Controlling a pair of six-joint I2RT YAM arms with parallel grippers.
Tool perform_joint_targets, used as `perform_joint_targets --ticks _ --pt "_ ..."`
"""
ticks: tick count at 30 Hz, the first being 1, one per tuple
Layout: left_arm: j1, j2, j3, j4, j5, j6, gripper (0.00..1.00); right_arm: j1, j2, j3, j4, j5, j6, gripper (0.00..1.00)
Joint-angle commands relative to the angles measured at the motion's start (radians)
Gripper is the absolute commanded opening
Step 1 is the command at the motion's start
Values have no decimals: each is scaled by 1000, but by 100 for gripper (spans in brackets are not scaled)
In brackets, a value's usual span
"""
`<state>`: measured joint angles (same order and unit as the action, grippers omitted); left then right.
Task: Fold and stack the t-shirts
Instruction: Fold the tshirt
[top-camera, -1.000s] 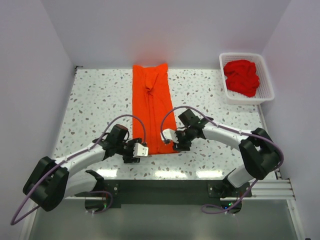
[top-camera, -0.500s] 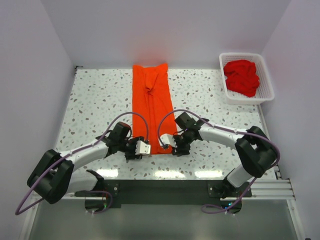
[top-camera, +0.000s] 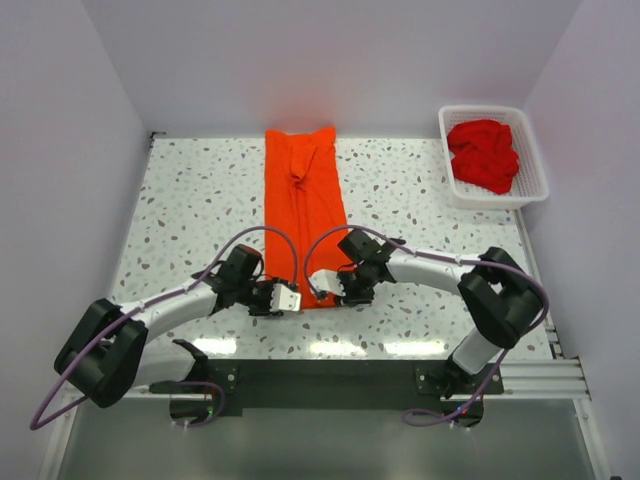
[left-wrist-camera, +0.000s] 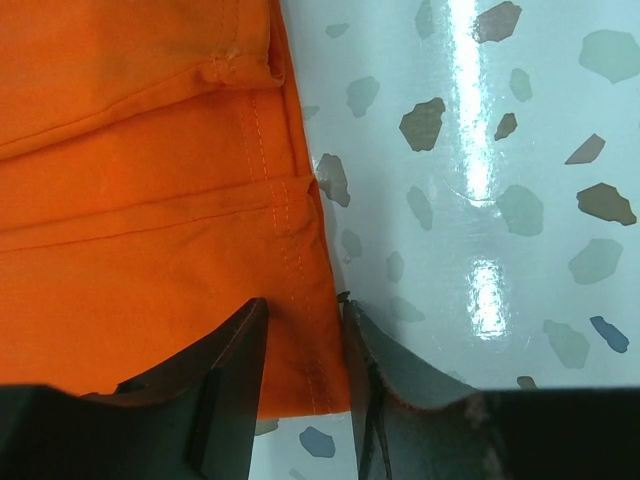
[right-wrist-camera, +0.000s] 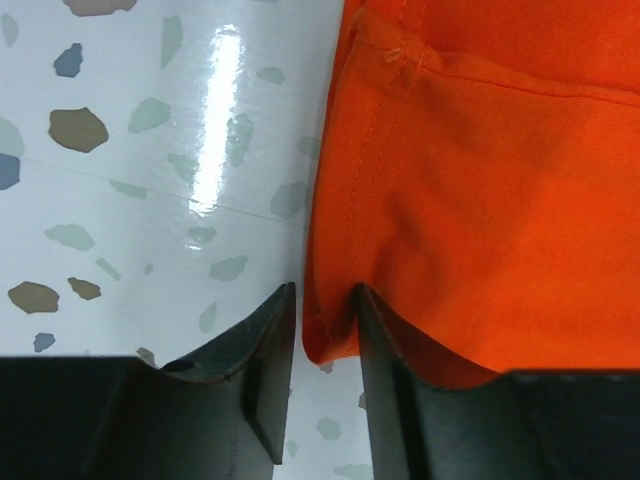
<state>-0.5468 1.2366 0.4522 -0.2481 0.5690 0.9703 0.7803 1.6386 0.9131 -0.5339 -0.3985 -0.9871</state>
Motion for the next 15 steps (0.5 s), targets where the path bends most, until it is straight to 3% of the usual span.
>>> perform_joint_targets --ticks 1,2,6,11,15 --pt "-4 27 2 -57 -50 59 41 20 35 -22 43 85 57 30" --pt "-4 35 6 -65 -54 64 35 23 38 -22 48 120 73 20" --pt "-4 29 3 -62 -54 67 21 28 32 -29 75 164 165 0" --pt "-5 6 19 -83 -35 38 2 53 -55 -60 86 165 215 0" --pt "-25 -72 43 -192 12 7 0 112 -164 -104 91 153 312 0"
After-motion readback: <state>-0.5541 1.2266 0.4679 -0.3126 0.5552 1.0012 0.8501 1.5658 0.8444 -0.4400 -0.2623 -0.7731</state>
